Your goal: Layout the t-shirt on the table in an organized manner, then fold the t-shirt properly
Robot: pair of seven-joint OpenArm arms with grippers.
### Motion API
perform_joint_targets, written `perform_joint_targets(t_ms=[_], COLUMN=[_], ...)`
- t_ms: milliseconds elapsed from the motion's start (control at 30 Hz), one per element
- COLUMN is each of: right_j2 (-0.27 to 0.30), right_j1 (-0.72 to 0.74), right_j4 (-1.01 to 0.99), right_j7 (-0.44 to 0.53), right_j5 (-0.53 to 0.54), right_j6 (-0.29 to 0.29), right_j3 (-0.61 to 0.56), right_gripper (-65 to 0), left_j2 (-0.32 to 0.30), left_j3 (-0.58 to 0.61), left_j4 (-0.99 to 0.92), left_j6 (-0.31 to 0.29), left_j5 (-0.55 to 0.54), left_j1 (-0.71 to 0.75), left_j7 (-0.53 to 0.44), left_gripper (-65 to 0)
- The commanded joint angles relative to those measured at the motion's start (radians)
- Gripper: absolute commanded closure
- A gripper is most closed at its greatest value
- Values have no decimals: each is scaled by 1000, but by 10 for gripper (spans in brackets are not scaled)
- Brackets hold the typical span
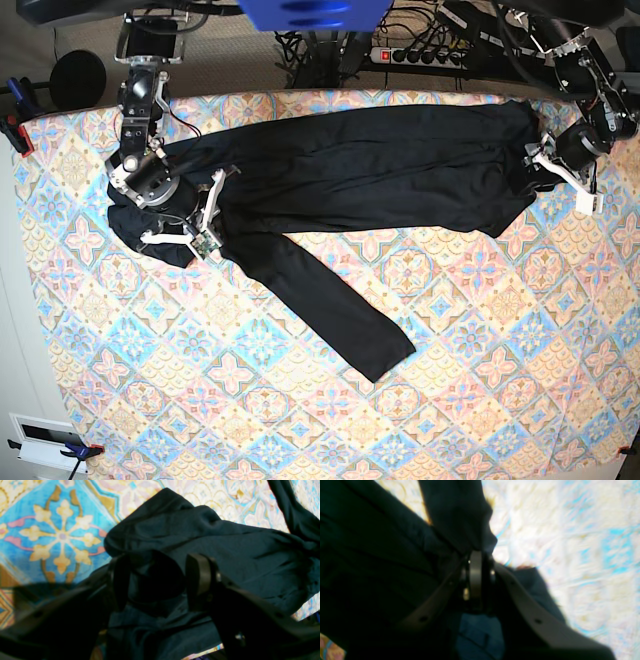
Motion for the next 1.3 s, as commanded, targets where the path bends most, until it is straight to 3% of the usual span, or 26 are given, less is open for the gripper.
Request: perform_joint_targets(t_ms=[0,267,467,667,867,1267], right_j2=[4,-6,-55,-104,-108,-135], right_j1=[-22,-223,-280,-289,-282,-280], right_j4=[33,56,57,86,83,76], right_j7=[18,23,24,17,17,17], right_j5=[10,15,12,10,12,12], right_j6=[1,1,1,-1,-1,-1], right_j3=[2,-12,-78,-144,-196,-190], right_gripper=[0,0,0,0,0,-2], left_j2=[-20,-18,-18,-18,-18,-16], left_j3=[-1,6,6,6,6,7], left_j4=[15,15,15,15,15,15], left_j6=[-5,-5,-5,-5,-5,-5], left_j5=[-17,-15,-15,-15,-15,-15], left_j1=[-7,-19,-19,-21,-21,-21], left_j7=[-17,-17,14,14,15,17], left_gripper=[-348,-348,-348,-348,-348,-348])
